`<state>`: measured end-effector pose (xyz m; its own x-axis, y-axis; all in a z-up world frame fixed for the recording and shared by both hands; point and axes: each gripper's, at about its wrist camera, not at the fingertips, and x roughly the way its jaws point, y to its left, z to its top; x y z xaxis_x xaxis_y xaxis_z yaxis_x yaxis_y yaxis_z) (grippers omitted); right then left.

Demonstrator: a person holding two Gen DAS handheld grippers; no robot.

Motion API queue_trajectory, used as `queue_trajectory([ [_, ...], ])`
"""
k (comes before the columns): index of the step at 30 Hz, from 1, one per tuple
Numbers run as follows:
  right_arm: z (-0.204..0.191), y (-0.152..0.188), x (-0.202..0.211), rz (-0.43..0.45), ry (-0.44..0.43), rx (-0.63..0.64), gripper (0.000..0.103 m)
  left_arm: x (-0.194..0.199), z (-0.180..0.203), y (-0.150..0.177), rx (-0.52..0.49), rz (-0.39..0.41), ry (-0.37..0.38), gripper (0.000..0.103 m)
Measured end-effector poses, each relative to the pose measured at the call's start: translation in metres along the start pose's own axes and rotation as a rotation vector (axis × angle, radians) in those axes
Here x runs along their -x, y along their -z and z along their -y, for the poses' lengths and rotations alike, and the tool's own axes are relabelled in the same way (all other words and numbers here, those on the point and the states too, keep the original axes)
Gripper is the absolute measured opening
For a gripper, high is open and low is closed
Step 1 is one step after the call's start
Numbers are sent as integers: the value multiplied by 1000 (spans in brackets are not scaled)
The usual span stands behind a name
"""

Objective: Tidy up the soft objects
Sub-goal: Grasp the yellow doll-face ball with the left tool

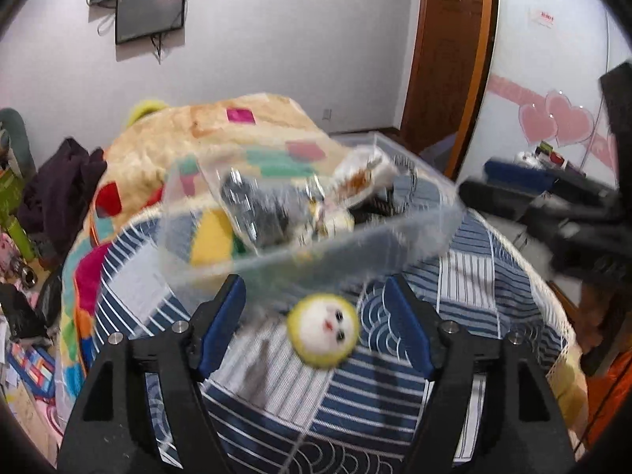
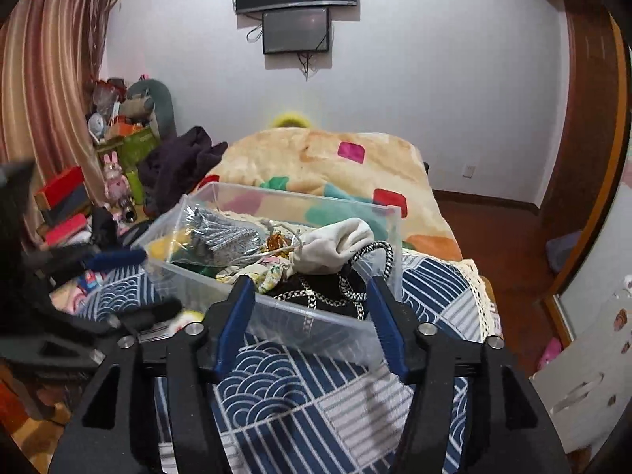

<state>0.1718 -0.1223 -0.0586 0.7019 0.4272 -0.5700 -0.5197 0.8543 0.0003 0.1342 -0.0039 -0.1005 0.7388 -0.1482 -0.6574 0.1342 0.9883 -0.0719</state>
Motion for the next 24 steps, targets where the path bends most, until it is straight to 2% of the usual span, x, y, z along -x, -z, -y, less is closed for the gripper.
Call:
queue_trajectory([
  [4,1,5,5,11,1,-19,62,-23,0,15,5,-69,-13,73],
  [6,0,9,7,10,-1,-29,63,-29,-1,19,14,-80,-18,64],
  [8,1,14,9,11,-2,-37,63,-33,-2,21,20,-98,2,48],
  [10,2,16,8,10,-2,-44,63,-32,-2,23,22,-99,27,43],
  [15,4,19,10,15,-4,-65,63,-17,5,21,-6,-61,25,42],
  [17,3,19,12,19,-2,-65,63,-6,7,16,-9,-22,10,42],
  [24,3,19,23,47,-1,-70,63,23,8,-23,8,114,-9,42],
])
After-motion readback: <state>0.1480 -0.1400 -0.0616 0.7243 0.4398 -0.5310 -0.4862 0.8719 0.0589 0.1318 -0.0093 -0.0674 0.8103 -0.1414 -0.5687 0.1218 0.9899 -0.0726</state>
